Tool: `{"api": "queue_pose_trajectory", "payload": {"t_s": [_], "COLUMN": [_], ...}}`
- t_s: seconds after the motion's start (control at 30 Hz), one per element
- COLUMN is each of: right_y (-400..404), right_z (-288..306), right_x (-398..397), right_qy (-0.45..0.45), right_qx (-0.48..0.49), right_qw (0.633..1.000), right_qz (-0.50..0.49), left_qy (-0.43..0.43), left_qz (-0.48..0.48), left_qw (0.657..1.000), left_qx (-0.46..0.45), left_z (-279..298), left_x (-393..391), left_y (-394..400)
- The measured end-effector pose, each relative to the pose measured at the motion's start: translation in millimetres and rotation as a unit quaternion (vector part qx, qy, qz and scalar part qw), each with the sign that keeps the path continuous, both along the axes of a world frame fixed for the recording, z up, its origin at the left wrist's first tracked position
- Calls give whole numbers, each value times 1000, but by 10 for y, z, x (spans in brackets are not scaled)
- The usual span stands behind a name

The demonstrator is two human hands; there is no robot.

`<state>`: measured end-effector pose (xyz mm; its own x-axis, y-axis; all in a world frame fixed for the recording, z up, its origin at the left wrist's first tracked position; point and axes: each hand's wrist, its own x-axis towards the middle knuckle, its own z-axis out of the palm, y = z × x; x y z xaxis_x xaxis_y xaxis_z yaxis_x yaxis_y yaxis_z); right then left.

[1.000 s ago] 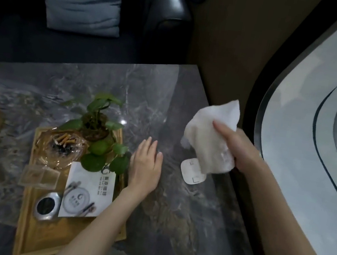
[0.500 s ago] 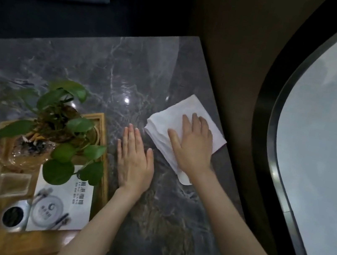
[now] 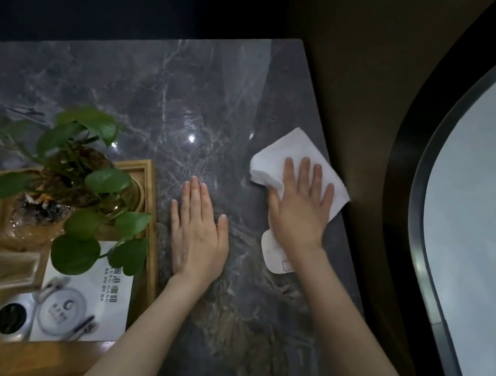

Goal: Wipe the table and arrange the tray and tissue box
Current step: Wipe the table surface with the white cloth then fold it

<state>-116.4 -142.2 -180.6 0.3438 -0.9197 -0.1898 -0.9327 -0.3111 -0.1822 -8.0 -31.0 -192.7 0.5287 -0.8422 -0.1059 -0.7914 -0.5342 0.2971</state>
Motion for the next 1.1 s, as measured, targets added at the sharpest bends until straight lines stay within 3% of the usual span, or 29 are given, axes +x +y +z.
{"api": "queue_pose_trajectory", "payload": {"t_s": [0.13, 0.47, 0.7, 0.83, 0.97, 1.1], "right_y": [-317, -606, -289, -178, -227, -376], "right_z": [27, -35, 11, 42, 82, 75], "right_x": [-13, 547, 482, 123, -201, -342], "right_qy": [17, -47, -101, -77, -57, -58], "right_qx": [-20, -7, 2, 34, 31, 12], "right_qw": [999, 998, 971, 945, 950, 973], "right_qz": [25, 41, 217, 317, 305, 225], "left_qy": [0, 6, 12, 16, 18, 19], "left_qz": [5, 13, 11, 14, 10, 10], "left_qw": [1000, 1000, 1000, 1000, 1000, 1000], "left_qx": [-4, -4, -6, -12, -10, -12], "left_z": [-15, -3, 20, 27, 20, 17], "left_x": [-5, -8, -11, -1, -3, -5], "left_y": [-4, -12, -9, -5, -6, -3]}}
